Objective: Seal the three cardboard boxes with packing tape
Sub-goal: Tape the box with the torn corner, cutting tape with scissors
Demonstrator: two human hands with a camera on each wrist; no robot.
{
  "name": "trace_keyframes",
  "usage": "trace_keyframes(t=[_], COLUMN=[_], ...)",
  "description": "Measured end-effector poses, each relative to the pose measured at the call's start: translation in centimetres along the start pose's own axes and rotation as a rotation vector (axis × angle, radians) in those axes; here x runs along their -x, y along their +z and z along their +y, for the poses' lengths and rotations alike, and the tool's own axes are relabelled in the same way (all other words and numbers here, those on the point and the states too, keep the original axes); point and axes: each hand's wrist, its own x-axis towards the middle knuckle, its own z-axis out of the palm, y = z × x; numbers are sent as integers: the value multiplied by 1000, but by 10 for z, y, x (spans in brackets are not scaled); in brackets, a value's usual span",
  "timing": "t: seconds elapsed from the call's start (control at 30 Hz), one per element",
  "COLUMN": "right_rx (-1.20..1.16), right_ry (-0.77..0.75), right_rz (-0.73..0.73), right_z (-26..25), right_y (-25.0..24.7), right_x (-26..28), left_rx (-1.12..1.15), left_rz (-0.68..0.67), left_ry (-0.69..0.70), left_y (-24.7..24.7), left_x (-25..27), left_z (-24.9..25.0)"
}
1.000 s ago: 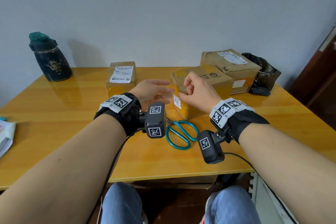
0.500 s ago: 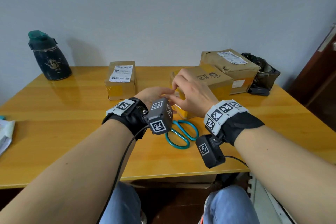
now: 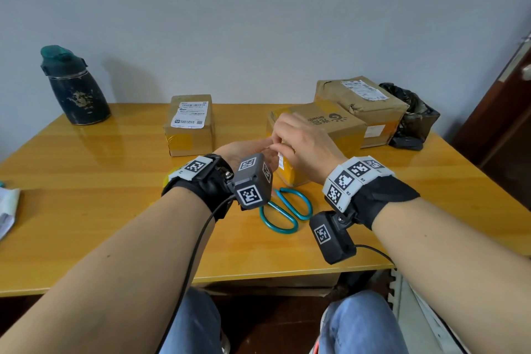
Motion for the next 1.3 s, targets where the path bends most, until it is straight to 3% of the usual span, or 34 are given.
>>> trace_keyframes(t=[0.13,0.27,0.37,0.47,0.6,0.97,1.3], right_rx=[-42,-178,-360,-416,-503,-753,-788], right_ry=[60,268,480,593,655,848,884], right_rz=[21,54,104,94,96,161,286], right_z=[1,0,1,5,4,1,-7], right_y=[-2,-6,-7,-5,-3,1,6], right_x=[-2,-4,-4,-2,0,10,14], left_rx=[101,127,160,116,16,95,133], left_rz=[-185,-107,-204,-234,-158,-48,-138], left_ry=[-157,-129,-98,-57,21,87,104], left_y=[-10,-4,-7,-12,-7,1,10], left_x=[-11,-12,-9,-11,-7,3,2], left_z=[1,1,-1,-6,-11,-14,-18])
